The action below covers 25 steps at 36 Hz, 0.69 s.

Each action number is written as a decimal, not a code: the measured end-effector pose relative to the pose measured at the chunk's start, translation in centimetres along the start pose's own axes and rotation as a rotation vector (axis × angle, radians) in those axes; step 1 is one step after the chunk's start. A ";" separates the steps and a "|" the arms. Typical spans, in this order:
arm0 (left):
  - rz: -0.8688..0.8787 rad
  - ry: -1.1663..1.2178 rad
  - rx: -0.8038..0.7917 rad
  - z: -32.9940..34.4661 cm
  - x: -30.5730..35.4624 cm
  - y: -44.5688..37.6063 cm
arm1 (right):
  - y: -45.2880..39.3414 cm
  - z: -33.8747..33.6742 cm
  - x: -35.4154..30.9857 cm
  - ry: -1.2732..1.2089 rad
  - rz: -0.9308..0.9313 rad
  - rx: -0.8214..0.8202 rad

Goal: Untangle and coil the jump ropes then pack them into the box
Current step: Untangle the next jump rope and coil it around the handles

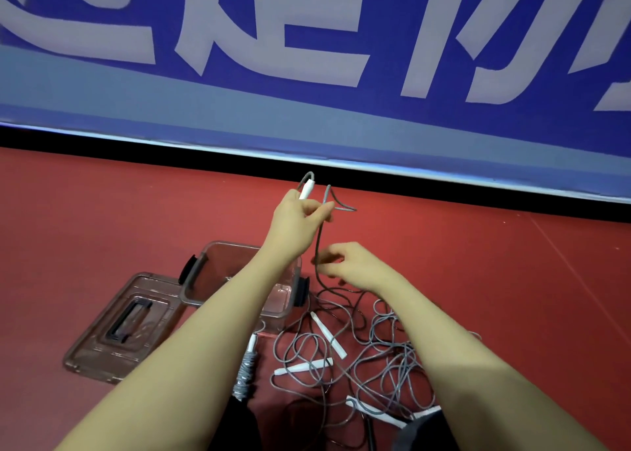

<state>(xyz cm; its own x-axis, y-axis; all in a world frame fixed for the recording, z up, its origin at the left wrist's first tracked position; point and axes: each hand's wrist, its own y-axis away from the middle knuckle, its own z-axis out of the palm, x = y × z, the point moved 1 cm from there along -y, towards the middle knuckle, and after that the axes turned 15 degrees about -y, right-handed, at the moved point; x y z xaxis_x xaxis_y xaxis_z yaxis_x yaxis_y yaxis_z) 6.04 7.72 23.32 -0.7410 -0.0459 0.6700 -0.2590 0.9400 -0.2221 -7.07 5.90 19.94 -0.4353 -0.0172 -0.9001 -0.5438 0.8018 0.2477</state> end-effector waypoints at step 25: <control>0.120 0.046 -0.211 1.8 -1.2 1.6 | 0.0 -2.4 -4.3 -1.357 -0.241 0.398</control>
<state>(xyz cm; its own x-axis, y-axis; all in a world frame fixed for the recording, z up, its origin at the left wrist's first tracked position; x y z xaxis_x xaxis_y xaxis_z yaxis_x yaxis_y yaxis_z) 5.38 8.67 20.89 -0.7286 0.0810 0.6801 -0.0324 0.9878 -0.1523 -6.93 4.58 24.70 0.7691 0.2163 -0.6014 -0.1719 0.9763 0.1314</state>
